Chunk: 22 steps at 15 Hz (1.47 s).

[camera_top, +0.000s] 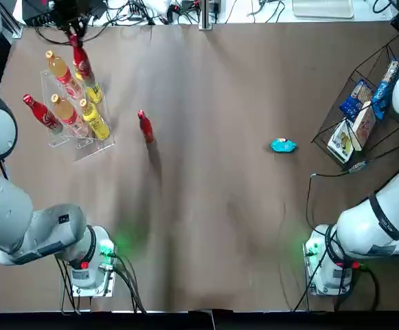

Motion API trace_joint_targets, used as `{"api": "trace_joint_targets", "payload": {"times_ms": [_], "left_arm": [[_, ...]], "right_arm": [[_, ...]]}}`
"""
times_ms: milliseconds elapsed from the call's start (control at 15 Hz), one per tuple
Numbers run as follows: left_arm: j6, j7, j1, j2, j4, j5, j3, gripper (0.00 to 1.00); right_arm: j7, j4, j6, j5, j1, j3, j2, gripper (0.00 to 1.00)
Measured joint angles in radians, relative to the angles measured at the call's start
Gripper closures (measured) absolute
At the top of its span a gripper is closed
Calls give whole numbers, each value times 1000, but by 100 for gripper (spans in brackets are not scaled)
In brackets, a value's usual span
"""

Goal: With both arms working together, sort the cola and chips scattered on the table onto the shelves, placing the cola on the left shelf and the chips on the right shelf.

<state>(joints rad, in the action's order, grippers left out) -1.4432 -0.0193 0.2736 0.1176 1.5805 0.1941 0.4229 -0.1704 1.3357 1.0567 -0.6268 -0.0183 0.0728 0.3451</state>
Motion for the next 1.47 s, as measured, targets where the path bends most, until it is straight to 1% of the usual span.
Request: {"api": "trace_joint_targets", "payload": {"times_ms": [133,400,533,600,733,800,1000,1067,1200,1267,1400,1467], "left_arm": [[2,-97,56,-6,6,0,-1,68],[2,-215,134,-13,26,0,-1,68],[2,-256,162,-13,32,0,-1,68],[2,-277,177,-13,35,1,-1,68],[-6,-320,212,-16,51,1,-1,68],[-27,-343,232,-22,67,2,-1,68],[-118,-388,276,-57,153,2,-1,68],[-145,-404,290,-69,183,2,-1,68],[-171,-433,315,-86,220,2,-1,68],[-176,-441,322,-93,230,2,-1,68],[-182,-463,339,-107,246,3,-1,68],[-202,-484,365,-125,273,3,-1,68]], "right_arm": [[0,0,0,-2,-1,1,0,70],[1,-4,2,0,7,-10,-1,70],[1,-12,3,39,38,-19,-2,70],[-1,-18,6,85,57,-22,-2,70],[-11,-23,18,219,87,-23,-3,67],[-14,-24,35,291,94,-23,-3,61],[-89,-5,69,468,95,-21,-3,58],[-127,16,87,507,99,-22,-2,58],[-231,91,151,545,130,-23,0,56],[-307,139,196,552,154,-24,3,50],[-468,229,283,574,203,-26,10,48],[-591,279,327,607,225,-26,13,46]]}}
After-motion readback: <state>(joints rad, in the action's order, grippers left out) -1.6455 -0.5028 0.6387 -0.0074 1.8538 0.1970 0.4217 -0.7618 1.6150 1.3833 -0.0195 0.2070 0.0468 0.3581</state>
